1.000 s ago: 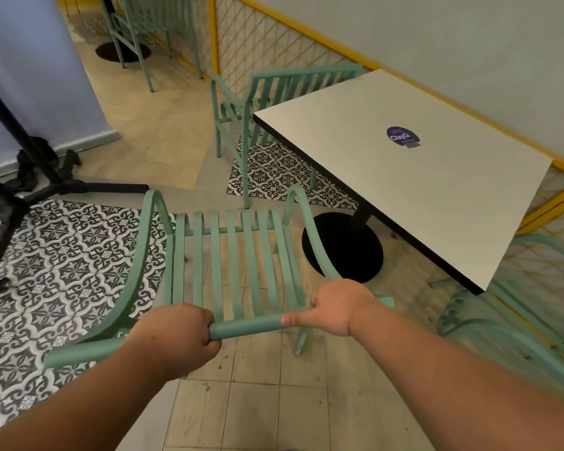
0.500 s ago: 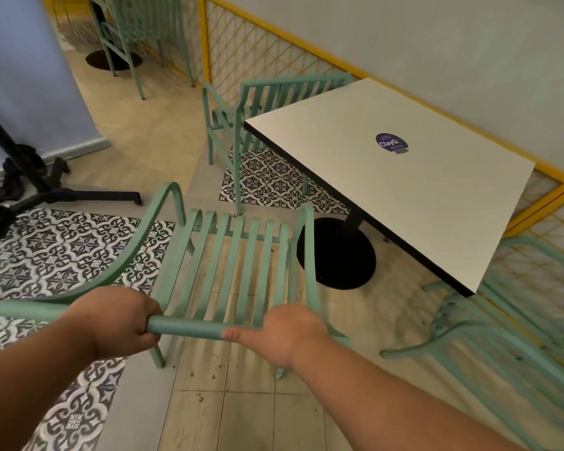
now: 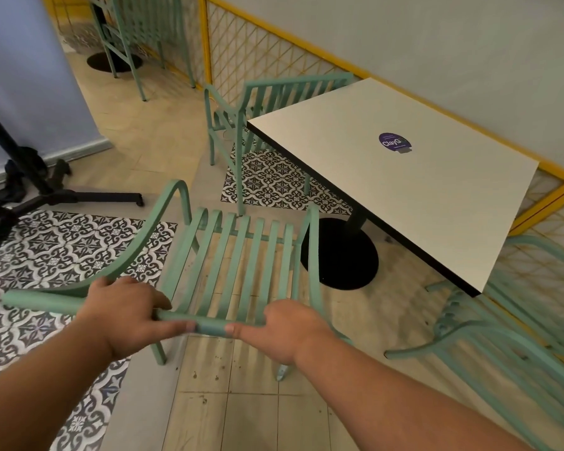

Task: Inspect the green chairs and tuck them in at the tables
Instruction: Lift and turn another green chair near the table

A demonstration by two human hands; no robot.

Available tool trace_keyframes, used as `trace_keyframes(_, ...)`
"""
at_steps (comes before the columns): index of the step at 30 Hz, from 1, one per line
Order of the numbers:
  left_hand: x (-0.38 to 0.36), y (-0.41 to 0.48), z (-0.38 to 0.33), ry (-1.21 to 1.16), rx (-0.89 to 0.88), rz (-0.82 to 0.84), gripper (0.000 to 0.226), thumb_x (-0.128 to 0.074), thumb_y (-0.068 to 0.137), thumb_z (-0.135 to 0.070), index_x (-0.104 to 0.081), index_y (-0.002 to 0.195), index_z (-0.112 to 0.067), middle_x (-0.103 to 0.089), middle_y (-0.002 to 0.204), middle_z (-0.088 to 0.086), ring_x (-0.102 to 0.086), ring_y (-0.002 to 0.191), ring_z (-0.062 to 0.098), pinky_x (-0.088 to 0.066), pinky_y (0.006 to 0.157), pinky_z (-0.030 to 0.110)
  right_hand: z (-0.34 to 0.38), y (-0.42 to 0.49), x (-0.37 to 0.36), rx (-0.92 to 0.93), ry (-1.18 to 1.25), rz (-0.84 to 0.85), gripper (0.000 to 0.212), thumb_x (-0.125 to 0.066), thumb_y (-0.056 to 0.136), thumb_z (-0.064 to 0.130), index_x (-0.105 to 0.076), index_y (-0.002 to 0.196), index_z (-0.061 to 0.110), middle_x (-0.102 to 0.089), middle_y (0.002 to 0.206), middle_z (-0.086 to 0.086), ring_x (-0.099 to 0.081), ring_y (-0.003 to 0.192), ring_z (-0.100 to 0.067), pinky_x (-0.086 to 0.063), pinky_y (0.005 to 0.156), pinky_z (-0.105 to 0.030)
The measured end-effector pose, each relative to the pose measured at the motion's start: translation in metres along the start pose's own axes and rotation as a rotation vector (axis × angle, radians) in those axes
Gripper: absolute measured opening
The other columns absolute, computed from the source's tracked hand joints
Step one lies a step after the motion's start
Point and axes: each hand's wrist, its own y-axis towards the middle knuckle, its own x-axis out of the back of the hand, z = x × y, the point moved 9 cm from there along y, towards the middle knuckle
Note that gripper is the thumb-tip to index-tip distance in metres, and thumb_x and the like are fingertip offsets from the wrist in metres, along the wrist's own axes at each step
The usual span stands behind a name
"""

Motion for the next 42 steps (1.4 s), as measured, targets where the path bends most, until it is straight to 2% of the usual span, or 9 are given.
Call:
trace_keyframes(2, 0.003, -0.009, -0.016, -0.092, 0.046, -0.051, 0.095, -0.002, 0.065, -0.101, -0.066, 0.110, -0.047, -0.062, 0.103, -0.024, -0.051, 0.108, 0.006, -0.036, 0.093, 0.042, 0.002, -0.001, 0.000, 0.029, 0.042, -0.002, 0.084, -0.042, 0.072, 0.097, -0.067, 0.084, 0.017, -0.066, 0.080, 0.000, -0.067, 0.074, -0.020, -0.056, 0.068, -0.038)
trace_keyframes(7, -0.001, 0.005, -0.080, -0.117, 0.217, 0.096, 0.066, -0.021, 0.086, -0.077, -0.069, 0.083, -0.033, -0.064, 0.072, -0.010, -0.058, 0.080, 0.009, -0.032, 0.103, 0.057, -0.004, 0.007, 0.004, 0.126, 0.281, 0.023, 0.036, -0.064, 0.082, 0.062, -0.066, 0.076, 0.027, -0.067, 0.086, 0.004, -0.066, 0.082, -0.016, -0.058, 0.078, -0.042)
trace_keyframes(9, -0.005, 0.014, -0.091, -0.105, 0.218, 0.145, 0.057, -0.026, 0.088, -0.068, -0.066, 0.079, -0.027, -0.064, 0.074, -0.006, -0.058, 0.074, 0.012, -0.038, 0.096, 0.049, -0.007, 0.010, 0.005, 0.159, 0.329, 0.058, 0.026, -0.069, 0.085, 0.054, -0.073, 0.085, 0.028, -0.070, 0.093, 0.007, -0.066, 0.089, -0.010, -0.059, 0.083, -0.036)
trace_keyframes(14, -0.006, 0.017, -0.089, -0.090, 0.195, 0.048, 0.056, -0.030, 0.086, -0.066, -0.065, 0.072, -0.025, -0.064, 0.068, -0.003, -0.060, 0.065, 0.012, -0.053, 0.071, 0.033, -0.030, 0.016, 0.002, 0.176, 0.184, 0.292, 0.053, -0.065, 0.081, 0.075, -0.077, 0.113, 0.035, -0.070, 0.116, 0.010, -0.062, 0.111, -0.013, -0.049, 0.105, -0.041)
trace_keyframes(18, -0.002, 0.017, -0.093, -0.073, 0.159, 0.008, 0.055, -0.029, 0.088, -0.064, -0.064, 0.071, -0.026, -0.063, 0.066, -0.004, -0.059, 0.063, 0.011, -0.050, 0.065, 0.030, -0.076, 0.018, -0.007, 0.052, 0.073, 0.423, 0.098, -0.042, 0.048, 0.110, -0.072, 0.101, 0.033, -0.068, 0.112, 0.005, -0.063, 0.108, -0.019, -0.047, 0.106, -0.043)
trace_keyframes(22, -0.001, 0.016, -0.092, -0.086, 0.142, -0.024, 0.054, -0.030, 0.087, -0.063, -0.064, 0.069, -0.025, -0.062, 0.065, -0.004, -0.059, 0.062, 0.010, -0.054, 0.068, 0.031, -0.089, 0.026, -0.019, -0.051, 0.159, 0.450, 0.131, -0.047, 0.029, 0.112, -0.068, 0.132, 0.034, -0.062, 0.135, 0.006, -0.058, 0.120, -0.015, -0.042, 0.106, -0.038)
trace_keyframes(32, -0.001, 0.014, -0.078, -0.082, 0.118, -0.050, 0.055, -0.033, 0.083, -0.065, -0.067, 0.070, -0.024, -0.063, 0.065, -0.004, -0.059, 0.062, 0.007, -0.053, 0.062, 0.027, -0.075, 0.017, -0.033, -0.092, 0.243, 0.490, 0.127, -0.054, 0.032, 0.108, -0.071, 0.128, 0.027, -0.068, 0.130, 0.001, -0.063, 0.114, -0.016, -0.044, 0.108, -0.037)
trace_keyframes(37, -0.004, 0.012, -0.062, -0.054, 0.081, -0.036, 0.054, -0.033, 0.080, -0.066, -0.068, 0.072, -0.025, -0.064, 0.065, -0.003, -0.059, 0.063, 0.006, -0.046, 0.057, 0.026, -0.053, 0.001, -0.038, -0.083, 0.267, 0.523, 0.091, -0.048, 0.080, 0.089, -0.058, 0.146, 0.027, -0.057, 0.146, -0.002, -0.055, 0.122, -0.017, -0.038, 0.096, -0.033)
trace_keyframes(42, 0.000, 0.009, -0.048, 0.000, 0.041, -0.022, 0.055, -0.034, 0.080, -0.066, -0.069, 0.077, -0.024, -0.064, 0.066, -0.001, -0.058, 0.063, 0.007, -0.034, 0.049, 0.025, -0.035, 0.004, -0.057, -0.037, 0.275, 0.499, 0.123, -0.043, 0.045, 0.110, -0.064, 0.138, 0.032, -0.061, 0.143, 0.001, -0.056, 0.127, -0.019, -0.041, 0.107, -0.038)
